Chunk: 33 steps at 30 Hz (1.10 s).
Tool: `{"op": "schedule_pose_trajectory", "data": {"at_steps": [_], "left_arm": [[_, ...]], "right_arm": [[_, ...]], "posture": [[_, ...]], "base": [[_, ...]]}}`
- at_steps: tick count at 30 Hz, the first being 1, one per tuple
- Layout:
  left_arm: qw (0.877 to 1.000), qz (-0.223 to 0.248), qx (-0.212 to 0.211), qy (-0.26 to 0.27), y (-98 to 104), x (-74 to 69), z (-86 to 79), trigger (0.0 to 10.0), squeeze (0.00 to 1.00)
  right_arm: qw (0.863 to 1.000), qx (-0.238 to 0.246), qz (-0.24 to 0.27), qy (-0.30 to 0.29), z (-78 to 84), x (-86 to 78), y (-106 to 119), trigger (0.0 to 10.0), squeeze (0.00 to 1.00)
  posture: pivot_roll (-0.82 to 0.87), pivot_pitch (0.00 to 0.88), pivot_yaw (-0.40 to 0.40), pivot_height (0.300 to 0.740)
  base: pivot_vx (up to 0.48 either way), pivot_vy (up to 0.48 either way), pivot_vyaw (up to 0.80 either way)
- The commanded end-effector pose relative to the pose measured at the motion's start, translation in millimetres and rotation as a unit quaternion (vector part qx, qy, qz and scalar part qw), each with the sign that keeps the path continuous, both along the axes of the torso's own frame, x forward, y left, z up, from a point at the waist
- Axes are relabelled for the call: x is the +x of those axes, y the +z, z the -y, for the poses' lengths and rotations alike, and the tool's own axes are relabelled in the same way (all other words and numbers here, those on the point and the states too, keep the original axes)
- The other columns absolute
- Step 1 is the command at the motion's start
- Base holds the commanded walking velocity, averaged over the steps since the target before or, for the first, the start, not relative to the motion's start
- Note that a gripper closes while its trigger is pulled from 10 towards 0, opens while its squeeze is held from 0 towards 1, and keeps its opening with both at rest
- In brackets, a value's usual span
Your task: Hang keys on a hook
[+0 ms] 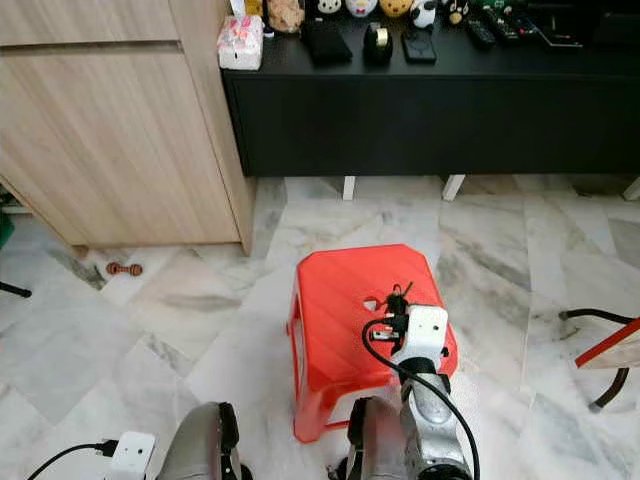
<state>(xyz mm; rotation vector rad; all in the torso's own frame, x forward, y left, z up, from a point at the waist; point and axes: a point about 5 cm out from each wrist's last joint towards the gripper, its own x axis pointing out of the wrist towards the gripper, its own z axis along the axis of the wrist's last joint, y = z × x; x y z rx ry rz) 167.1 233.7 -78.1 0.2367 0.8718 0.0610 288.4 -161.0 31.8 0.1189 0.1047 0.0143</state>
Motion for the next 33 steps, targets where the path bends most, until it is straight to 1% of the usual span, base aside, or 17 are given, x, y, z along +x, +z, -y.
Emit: {"op": "schedule_pose_trajectory", "data": {"at_steps": [1,8,9,14,25,29,31,33], "left_arm": [[1.000,-0.013,-0.002,0.000,-3.6,-5.2,3.0,10.0,0.00],[1.000,-0.012,-0.008,0.004,-3.9,-4.9,4.7,10.0,0.00],[1.000,-0.012,-0.008,0.004,-3.9,-4.9,4.7,10.0,0.00],[1.000,0.001,-0.017,0.012,-2.4,-2.0,6.1,10.0,0.00],[1.000,0.004,-0.019,0.013,-2.0,0.8,9.0,10.0,0.00],[1.000,0.008,-0.021,0.017,-1.1,4.2,10.9,10.0,0.00],[1.000,0.009,-0.023,0.017,-0.8,5.4,11.9,10.0,0.00],[0.999,0.010,-0.024,0.019,-0.3,7.1,12.6,10.0,0.00]], "right_arm": [[1.000,-0.001,0.008,0.000,0.5,2.6,4.7,10.0,0.00],[1.000,0.006,0.005,-0.006,1.5,3.2,5.3,10.0,0.00],[1.000,0.006,0.005,-0.006,1.5,3.2,5.3,10.0,0.00],[1.000,0.006,0.001,-0.002,0.5,3.0,4.1,10.0,0.00],[1.000,0.003,-0.003,0.003,0.6,5.4,4.5,10.0,0.00],[1.000,0.002,-0.006,0.004,1.3,6.8,4.0,10.0,0.00],[1.000,0.000,-0.007,0.004,1.8,6.8,3.7,10.0,0.00],[1.000,-0.004,-0.010,-0.002,4.4,3.4,1.5,10.0,0.00]], "posture": [[0.09,0.089,-0.054,0.655],[0.09,0.082,-0.055,0.700],[0.09,0.082,-0.055,0.700],[0.09,0.079,-0.060,0.740],[0.09,0.059,-0.072,0.740],[0.08,0.043,-0.081,0.740],[0.09,0.036,-0.084,0.740],[0.08,0.025,-0.089,0.740]], "base": [[0.000,0.000,0.00],[0.000,0.000,0.00],[0.000,0.000,0.00],[0.000,0.000,0.00],[0.000,0.000,0.00],[0.000,0.000,0.00],[0.000,0.000,0.00],[0.000,0.000,0.00]]}}
